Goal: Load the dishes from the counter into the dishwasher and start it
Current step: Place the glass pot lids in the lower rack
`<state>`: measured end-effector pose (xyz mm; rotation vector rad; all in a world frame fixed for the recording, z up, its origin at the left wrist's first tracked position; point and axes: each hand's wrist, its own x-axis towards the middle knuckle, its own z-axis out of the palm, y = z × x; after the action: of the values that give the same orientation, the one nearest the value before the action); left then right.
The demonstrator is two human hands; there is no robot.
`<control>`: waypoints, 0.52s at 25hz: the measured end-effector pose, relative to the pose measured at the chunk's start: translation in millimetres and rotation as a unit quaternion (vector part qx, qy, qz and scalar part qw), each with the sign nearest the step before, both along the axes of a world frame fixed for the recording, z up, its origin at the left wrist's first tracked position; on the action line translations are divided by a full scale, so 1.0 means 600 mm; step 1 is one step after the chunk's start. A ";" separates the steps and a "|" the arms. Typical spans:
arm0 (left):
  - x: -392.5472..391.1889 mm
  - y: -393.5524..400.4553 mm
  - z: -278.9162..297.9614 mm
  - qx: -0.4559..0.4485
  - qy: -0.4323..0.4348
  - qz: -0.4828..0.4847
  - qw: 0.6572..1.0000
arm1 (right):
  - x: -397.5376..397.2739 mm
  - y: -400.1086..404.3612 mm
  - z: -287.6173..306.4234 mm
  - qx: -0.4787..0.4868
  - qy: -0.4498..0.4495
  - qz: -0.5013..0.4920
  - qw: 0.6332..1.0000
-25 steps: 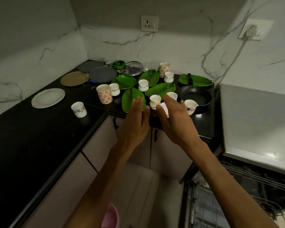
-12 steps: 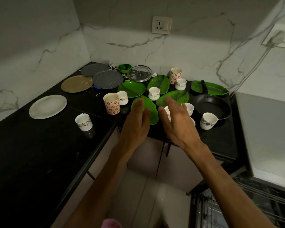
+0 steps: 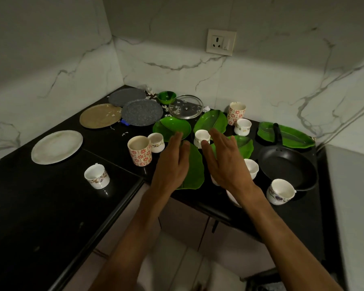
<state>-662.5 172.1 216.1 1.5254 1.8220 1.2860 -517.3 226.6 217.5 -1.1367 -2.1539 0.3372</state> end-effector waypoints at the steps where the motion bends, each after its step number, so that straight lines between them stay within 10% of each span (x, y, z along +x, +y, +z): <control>1: 0.003 0.018 -0.001 -0.002 -0.005 0.008 1.000 | 0.002 0.022 0.001 -0.003 -0.003 0.002 1.000; 13: -0.051 0.213 -0.037 -0.021 -0.015 0.033 0.999 | -0.050 0.220 -0.034 -0.013 -0.048 0.005 0.999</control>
<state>-692.9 299.9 193.7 1.4282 1.8830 1.2858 -547.6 358.6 197.3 -1.1796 -2.2445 0.3221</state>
